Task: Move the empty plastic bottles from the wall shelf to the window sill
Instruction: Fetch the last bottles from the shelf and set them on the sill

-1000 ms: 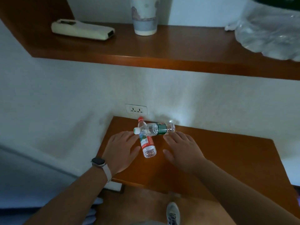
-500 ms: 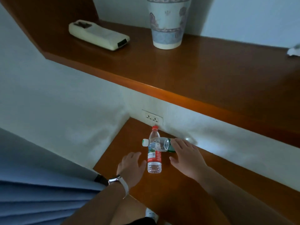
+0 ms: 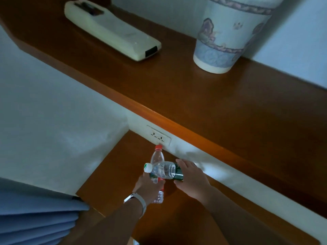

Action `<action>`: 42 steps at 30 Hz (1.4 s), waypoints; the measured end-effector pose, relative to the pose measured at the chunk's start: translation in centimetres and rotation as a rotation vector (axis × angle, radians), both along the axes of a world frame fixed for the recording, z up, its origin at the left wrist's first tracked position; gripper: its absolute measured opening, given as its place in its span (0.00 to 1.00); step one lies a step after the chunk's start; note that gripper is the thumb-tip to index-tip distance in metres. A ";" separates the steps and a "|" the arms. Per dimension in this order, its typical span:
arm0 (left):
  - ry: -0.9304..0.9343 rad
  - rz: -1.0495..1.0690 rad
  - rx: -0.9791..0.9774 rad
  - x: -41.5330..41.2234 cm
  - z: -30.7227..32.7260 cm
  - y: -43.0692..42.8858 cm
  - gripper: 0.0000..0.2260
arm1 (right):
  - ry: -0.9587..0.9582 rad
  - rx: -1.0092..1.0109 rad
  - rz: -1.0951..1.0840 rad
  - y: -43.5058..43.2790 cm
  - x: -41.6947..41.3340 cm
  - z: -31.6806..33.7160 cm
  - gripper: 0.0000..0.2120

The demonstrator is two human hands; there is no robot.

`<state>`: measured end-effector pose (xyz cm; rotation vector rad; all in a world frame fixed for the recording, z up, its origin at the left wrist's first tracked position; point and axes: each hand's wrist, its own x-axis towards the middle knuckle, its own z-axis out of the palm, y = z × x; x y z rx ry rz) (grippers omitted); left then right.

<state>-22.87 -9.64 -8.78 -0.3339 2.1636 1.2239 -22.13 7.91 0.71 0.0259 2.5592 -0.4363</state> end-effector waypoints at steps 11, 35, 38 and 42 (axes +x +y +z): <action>-0.026 -0.078 0.009 -1.6 0.0 -0.2 0.08 | -0.030 0.019 0.017 -1.6 -1.9 -1.8 0.18; 0.057 0.086 0.187 3.2 3.7 -2.2 0.22 | 0.181 -0.681 -0.690 0.5 5.1 -3.9 0.28; 0.106 0.081 0.172 5.0 5.4 -2.2 0.23 | 0.171 -0.738 -0.640 0.5 6.2 -2.6 0.27; 0.183 0.141 0.139 7.3 7.7 -2.8 0.24 | 0.177 -0.791 -0.576 0.1 7.5 -0.3 0.25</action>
